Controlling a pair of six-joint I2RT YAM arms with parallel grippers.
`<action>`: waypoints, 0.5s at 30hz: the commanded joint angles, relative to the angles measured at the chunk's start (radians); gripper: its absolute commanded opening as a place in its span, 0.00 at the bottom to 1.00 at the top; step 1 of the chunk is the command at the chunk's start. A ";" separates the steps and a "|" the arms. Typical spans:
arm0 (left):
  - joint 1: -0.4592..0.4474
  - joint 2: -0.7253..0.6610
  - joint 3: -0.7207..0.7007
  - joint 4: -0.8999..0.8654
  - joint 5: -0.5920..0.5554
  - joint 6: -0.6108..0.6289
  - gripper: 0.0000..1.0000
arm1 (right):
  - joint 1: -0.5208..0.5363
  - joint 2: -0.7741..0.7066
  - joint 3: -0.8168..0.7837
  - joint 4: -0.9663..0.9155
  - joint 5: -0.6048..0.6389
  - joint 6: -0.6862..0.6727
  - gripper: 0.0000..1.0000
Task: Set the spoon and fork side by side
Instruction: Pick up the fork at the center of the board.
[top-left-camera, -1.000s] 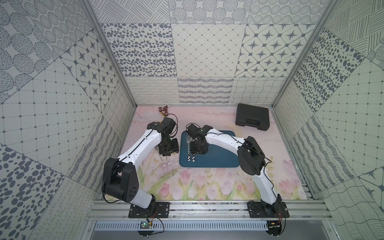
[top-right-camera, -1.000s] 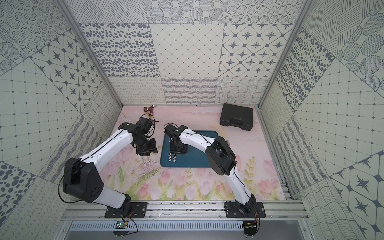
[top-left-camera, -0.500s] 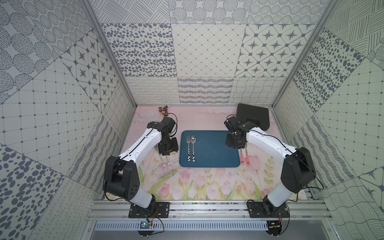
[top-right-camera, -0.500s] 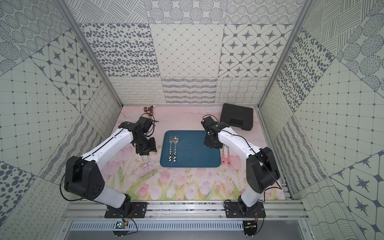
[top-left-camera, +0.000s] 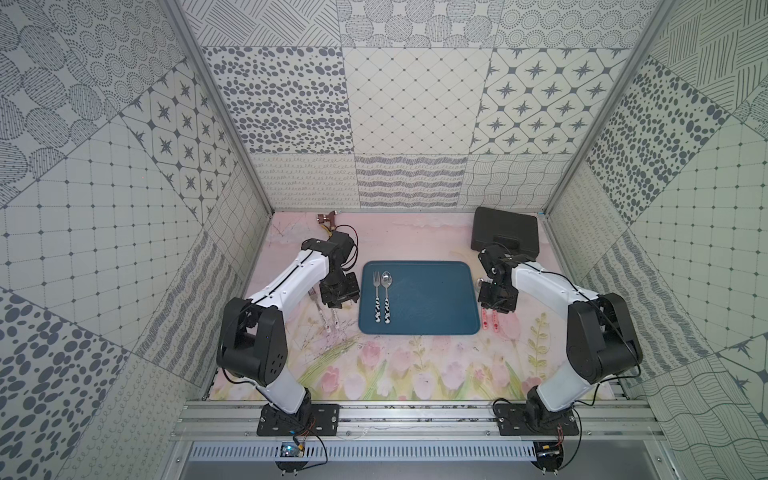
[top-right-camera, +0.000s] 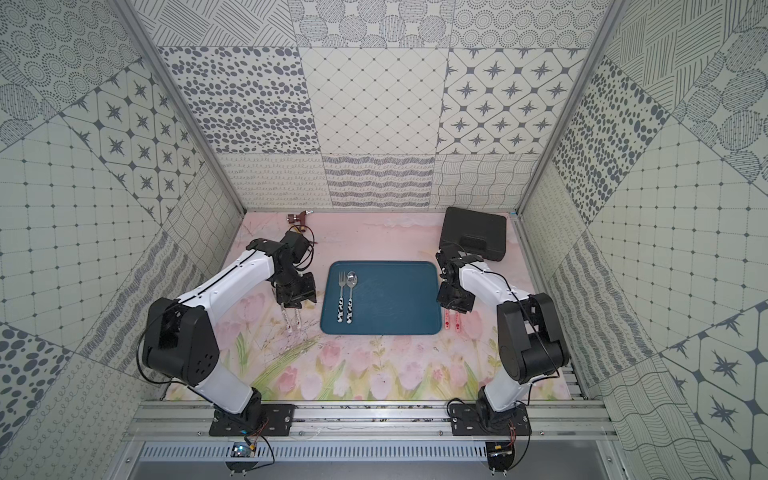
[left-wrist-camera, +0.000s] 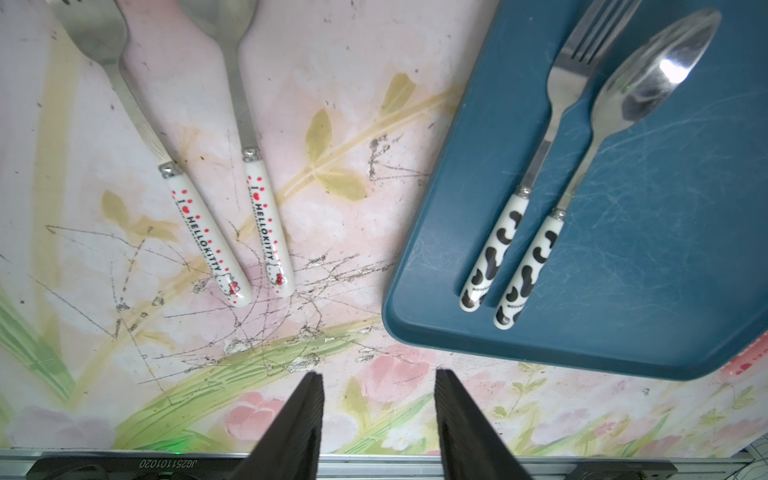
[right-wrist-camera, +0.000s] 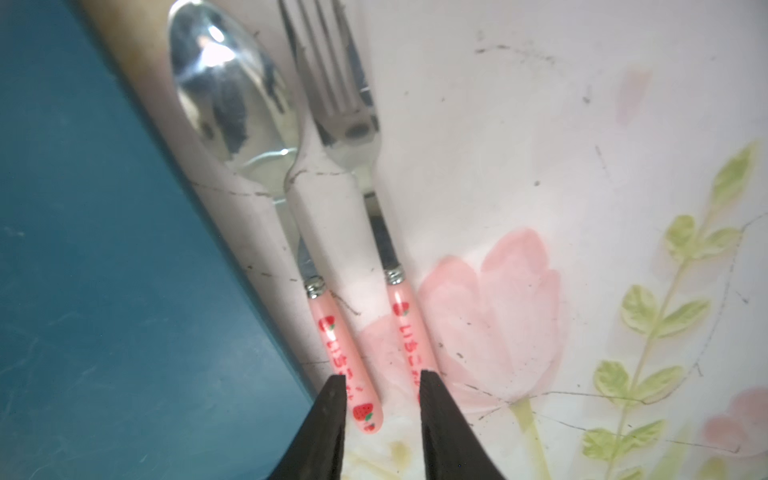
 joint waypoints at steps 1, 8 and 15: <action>0.016 0.022 0.022 -0.025 0.009 -0.005 0.49 | -0.028 -0.026 -0.001 0.033 -0.019 -0.027 0.34; 0.015 0.036 0.024 -0.015 0.018 -0.005 0.49 | -0.038 0.027 -0.011 0.051 -0.044 -0.048 0.32; 0.017 0.029 0.020 -0.017 0.024 0.002 0.48 | -0.072 0.069 -0.039 0.062 -0.097 -0.058 0.32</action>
